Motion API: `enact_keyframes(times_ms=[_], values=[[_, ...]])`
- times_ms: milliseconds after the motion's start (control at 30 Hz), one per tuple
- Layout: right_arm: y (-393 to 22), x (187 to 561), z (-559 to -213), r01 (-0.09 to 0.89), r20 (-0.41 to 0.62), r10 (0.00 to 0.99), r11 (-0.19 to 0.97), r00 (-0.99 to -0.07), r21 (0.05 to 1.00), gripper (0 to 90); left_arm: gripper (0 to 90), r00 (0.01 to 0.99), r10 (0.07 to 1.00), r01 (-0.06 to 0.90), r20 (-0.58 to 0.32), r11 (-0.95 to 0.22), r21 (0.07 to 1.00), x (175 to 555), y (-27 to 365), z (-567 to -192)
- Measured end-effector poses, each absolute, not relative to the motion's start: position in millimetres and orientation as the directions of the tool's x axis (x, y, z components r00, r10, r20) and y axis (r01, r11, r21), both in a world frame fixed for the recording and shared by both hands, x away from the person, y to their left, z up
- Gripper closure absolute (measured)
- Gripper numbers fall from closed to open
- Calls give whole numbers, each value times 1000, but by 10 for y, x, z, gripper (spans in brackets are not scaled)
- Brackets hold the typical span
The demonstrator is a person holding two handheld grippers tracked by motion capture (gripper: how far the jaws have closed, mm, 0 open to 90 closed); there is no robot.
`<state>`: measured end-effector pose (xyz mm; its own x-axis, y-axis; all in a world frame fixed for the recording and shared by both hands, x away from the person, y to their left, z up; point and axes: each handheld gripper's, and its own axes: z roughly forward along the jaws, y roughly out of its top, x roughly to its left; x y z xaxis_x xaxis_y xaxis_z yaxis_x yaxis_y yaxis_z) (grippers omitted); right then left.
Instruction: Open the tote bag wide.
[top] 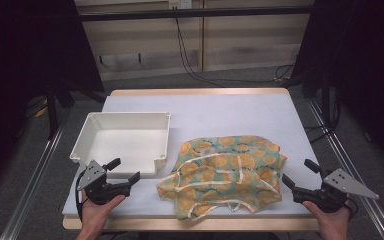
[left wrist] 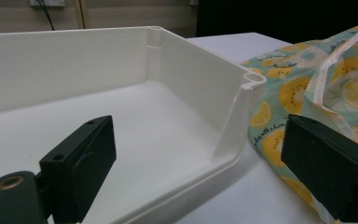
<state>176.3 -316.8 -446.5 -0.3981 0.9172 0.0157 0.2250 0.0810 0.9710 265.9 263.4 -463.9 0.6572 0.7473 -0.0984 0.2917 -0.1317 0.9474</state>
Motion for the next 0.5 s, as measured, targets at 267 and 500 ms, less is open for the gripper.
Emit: enact_keyframes(times_ms=[267,500], values=[[-3124,1780,-4431,246,17,886,110,-464,963,265,153,684,726,286,-78,-168,943,2644,2603,-4634],[-3056,1769,-4377,281,49,850,119,-525,952,355,165,695,714,295,-84,-176,939,2617,2581,-4624]])
